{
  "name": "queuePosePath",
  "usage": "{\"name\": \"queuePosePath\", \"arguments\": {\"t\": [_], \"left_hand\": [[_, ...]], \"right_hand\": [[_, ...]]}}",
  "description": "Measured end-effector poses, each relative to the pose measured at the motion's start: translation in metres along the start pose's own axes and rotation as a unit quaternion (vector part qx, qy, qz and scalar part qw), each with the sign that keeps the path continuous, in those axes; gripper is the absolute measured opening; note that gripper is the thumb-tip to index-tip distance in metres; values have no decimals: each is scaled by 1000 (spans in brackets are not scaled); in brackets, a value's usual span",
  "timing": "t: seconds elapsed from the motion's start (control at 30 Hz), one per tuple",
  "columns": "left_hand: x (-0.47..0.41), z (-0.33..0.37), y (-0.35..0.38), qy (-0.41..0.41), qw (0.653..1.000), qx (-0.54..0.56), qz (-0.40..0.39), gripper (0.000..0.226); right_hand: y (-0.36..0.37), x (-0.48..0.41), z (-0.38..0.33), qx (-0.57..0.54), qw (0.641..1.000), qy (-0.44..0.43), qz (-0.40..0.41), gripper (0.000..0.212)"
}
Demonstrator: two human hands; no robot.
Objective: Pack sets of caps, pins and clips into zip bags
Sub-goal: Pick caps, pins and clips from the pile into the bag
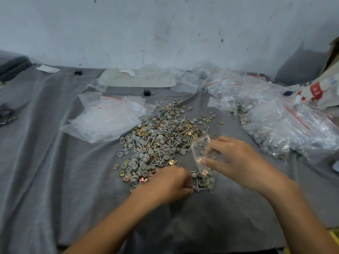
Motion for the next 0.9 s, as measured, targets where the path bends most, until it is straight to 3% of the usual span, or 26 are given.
{"name": "queuePosePath", "arguments": {"t": [0.2, 0.4, 0.53, 0.9], "left_hand": [[4, -18, -11, -12, 999, 45, 17, 14], [12, -44, -62, -66, 966, 204, 145, 14], [16, -37, -92, -30, 933, 285, 218, 10], [5, -20, -90, -8, 940, 263, 217, 12]], "right_hand": [[1, -1, 1, 4, 1000, -3, 2, 19], [4, -2, 0, 0, 1000, -14, 5, 22], [7, -4, -2, 2, 1000, -22, 2, 20], [8, -3, -3, 10, 1000, -29, 5, 22]]}}
Point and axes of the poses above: each hand's wrist, its own x-axis away from the middle knuckle, its own y-axis out of the palm, z = x × y, the point moved 6 cm from there along -x, towards the middle knuckle, and after that the axes turned 5 degrees about -x, right-handed, at the moved point
